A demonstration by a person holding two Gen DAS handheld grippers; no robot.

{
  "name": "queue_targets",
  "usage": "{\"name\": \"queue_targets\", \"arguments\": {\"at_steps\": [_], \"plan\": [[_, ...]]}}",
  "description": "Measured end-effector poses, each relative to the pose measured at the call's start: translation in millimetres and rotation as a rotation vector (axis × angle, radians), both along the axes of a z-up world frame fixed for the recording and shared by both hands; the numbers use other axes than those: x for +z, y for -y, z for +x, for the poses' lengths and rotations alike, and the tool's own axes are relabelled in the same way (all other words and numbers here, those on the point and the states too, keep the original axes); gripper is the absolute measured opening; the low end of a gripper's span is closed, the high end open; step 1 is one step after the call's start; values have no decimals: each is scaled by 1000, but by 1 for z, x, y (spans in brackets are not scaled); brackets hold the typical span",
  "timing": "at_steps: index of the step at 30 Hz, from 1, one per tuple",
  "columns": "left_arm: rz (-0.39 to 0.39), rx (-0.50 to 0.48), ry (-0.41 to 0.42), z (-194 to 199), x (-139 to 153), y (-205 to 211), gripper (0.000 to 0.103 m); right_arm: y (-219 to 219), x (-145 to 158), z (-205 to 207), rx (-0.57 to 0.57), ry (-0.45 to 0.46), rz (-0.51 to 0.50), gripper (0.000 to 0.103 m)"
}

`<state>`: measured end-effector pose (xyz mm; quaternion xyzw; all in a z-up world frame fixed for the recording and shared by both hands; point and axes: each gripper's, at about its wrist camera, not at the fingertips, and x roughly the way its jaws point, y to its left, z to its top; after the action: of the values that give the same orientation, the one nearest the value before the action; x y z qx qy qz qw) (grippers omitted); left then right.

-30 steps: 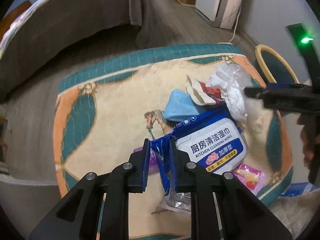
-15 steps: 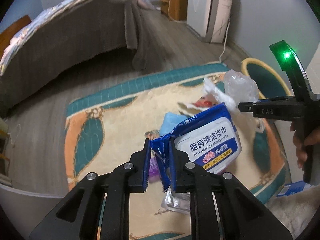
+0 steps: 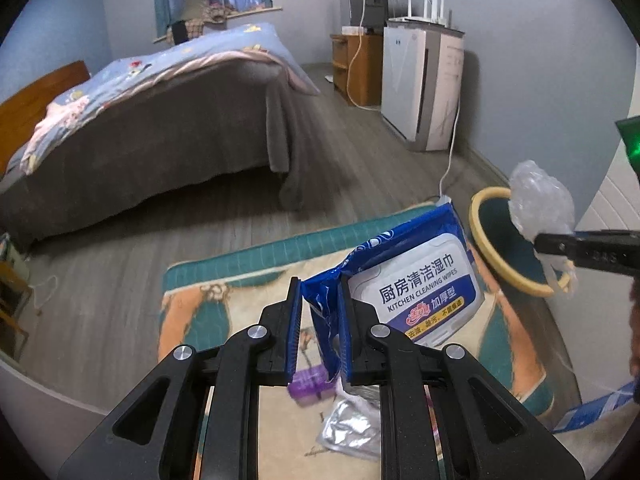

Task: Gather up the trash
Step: 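Grasp the clear plastic bag with the right gripper while the left grasps the wipes pack, then carry the bag and wipes pack over the bin and open both grippers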

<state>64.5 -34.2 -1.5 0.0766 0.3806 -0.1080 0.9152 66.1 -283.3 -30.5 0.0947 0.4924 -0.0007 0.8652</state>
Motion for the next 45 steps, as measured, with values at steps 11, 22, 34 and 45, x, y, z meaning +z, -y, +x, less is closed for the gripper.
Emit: {"name": "queue_targets", "arguments": {"at_steps": [11,22,34,45], "plan": [[-122,-15,15,-1,25,42,17,39,23,-20,-65,63,-33,32],[-101,-93,-3,5,15,95,17,86,6,-14,-101,24,-45,32],[-79,-93,-60,25,-10,124,17,118,-14,-2,-122,-17,-24,32],[-85,-134,-99,39,-26,168,17,168,-38,-4,-221,-67,3,32]]}}
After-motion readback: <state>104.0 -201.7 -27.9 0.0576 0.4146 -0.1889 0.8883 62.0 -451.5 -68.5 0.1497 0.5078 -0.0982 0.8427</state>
